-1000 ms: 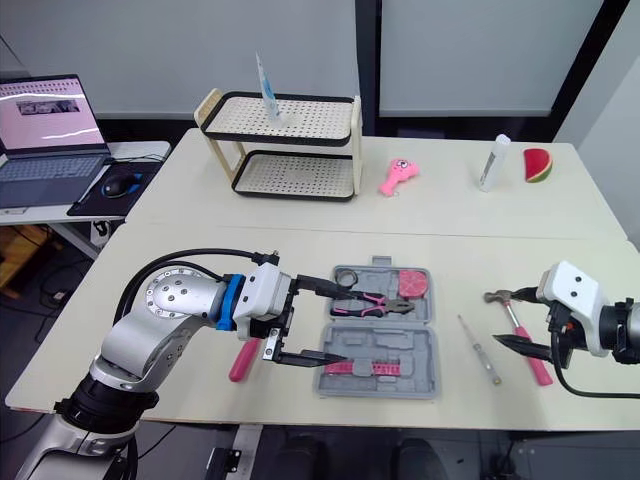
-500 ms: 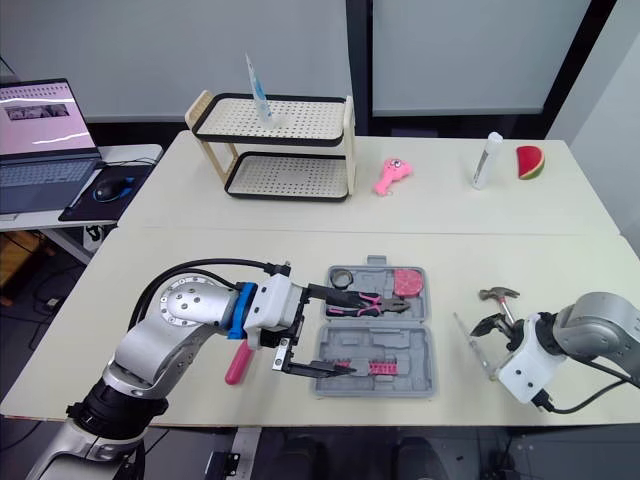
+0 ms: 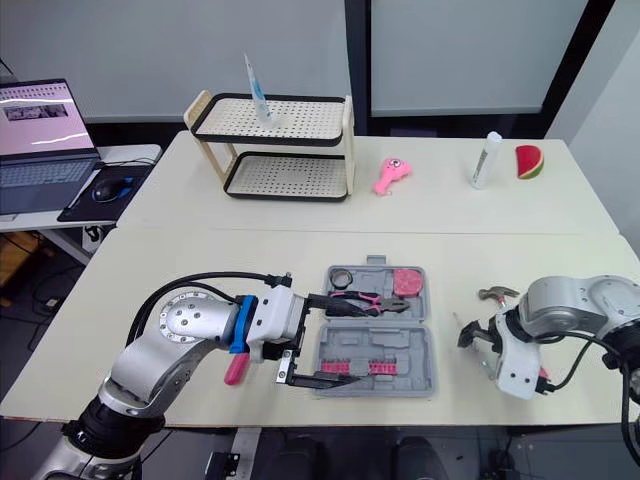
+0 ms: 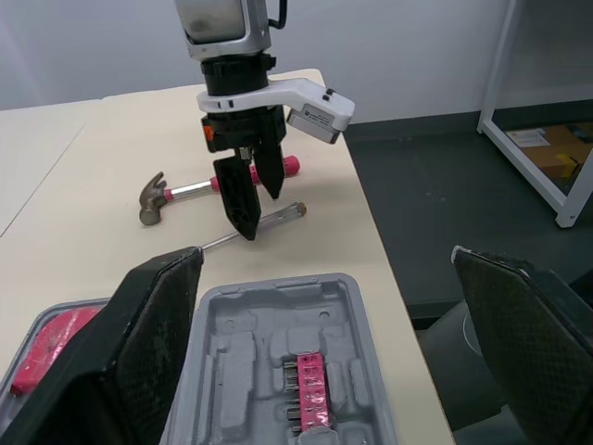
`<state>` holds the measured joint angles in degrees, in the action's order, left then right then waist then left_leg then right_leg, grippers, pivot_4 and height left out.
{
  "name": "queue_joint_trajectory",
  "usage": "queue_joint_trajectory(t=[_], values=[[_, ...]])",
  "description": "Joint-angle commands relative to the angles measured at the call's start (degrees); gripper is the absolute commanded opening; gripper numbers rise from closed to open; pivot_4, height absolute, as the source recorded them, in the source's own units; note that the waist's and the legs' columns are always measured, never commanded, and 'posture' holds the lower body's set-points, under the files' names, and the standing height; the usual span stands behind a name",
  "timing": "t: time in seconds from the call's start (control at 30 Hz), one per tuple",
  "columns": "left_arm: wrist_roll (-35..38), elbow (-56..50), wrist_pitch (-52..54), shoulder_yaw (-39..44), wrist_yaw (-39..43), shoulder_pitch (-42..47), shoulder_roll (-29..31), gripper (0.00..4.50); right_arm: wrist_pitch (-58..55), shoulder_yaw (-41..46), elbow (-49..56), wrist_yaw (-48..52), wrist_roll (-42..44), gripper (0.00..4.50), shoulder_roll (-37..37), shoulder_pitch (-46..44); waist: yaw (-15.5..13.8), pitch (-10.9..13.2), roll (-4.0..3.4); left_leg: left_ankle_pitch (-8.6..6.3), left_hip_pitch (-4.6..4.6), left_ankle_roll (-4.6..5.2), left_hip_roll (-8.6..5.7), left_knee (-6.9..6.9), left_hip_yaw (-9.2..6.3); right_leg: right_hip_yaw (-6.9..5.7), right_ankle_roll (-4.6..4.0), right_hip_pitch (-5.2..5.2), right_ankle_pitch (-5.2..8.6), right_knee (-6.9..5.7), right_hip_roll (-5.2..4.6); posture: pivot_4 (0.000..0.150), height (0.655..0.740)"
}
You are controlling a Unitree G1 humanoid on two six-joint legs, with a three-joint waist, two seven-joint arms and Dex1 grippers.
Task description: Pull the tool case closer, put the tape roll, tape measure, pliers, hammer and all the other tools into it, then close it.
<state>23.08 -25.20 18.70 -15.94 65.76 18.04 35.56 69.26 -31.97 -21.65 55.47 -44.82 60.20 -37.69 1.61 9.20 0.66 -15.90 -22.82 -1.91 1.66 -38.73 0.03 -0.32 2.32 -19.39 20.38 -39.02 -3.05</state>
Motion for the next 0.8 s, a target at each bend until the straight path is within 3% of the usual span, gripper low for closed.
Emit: queue_joint_trajectory(t=[0.03, 0.13, 0.27, 0.33, 0.8], values=[[0.25, -2.83, 0.44, -0.10, -0.58, -0.61, 0.43, 4.50, -1.06, -1.35, 0.70, 1.27, -0.87, 4.48, -1.11, -1.37, -0.02, 0.00, 0.00, 0.00, 0.00, 0.00, -0.01, 0.00, 0.01, 0.00, 0.00, 0.01, 0.00, 0.00, -0.01, 0.150, 0.7400], [0.15, -3.07, 0.72, -0.12, -0.87, -1.01, 0.56, 4.50, -2.53, -2.66, -1.15, 1.70, -2.32, 3.91, -2.78, -2.75, 0.00, 0.00, 0.00, 0.00, 0.00, 0.00, -0.02, -0.01, 0.00, -0.01, 0.00, 0.01, 0.00, 0.00, -0.01, 0.150, 0.7400], [-0.91, -2.07, -0.37, -0.45, -0.80, -2.42, 0.79, 4.50, -3.91, -4.00, -4.00, 0.71, -4.54, 2.63, -4.46, -4.51, 0.00, 0.00, 0.00, 0.00, 0.02, 0.00, -0.01, -0.01, 0.01, 0.00, 0.00, 0.01, 0.00, 0.00, -0.01, 0.150, 0.7400], [-1.71, -1.30, -1.56, -0.80, -0.64, -3.33, 0.66, 4.50, -4.18, -4.49, -4.83, 0.42, -5.30, 2.20, -4.73, -5.00, 0.01, 0.00, 0.00, 0.00, 0.01, 0.00, -0.01, -0.01, 0.00, -0.01, 0.00, 0.01, 0.00, 0.00, -0.01, 0.150, 0.7400], [-5.97, 8.33, -13.02, -2.67, 1.91, -6.04, -1.78, 4.50, -5.63, -4.64, -3.47, 0.73, -3.38, 0.64, -3.36, -1.93, 0.00, -0.02, 0.01, 0.00, 0.07, 0.01, 0.01, -0.01, -0.02, -0.04, -0.01, 0.06, -0.01, -0.01, -0.03, 0.150, 0.7400]])
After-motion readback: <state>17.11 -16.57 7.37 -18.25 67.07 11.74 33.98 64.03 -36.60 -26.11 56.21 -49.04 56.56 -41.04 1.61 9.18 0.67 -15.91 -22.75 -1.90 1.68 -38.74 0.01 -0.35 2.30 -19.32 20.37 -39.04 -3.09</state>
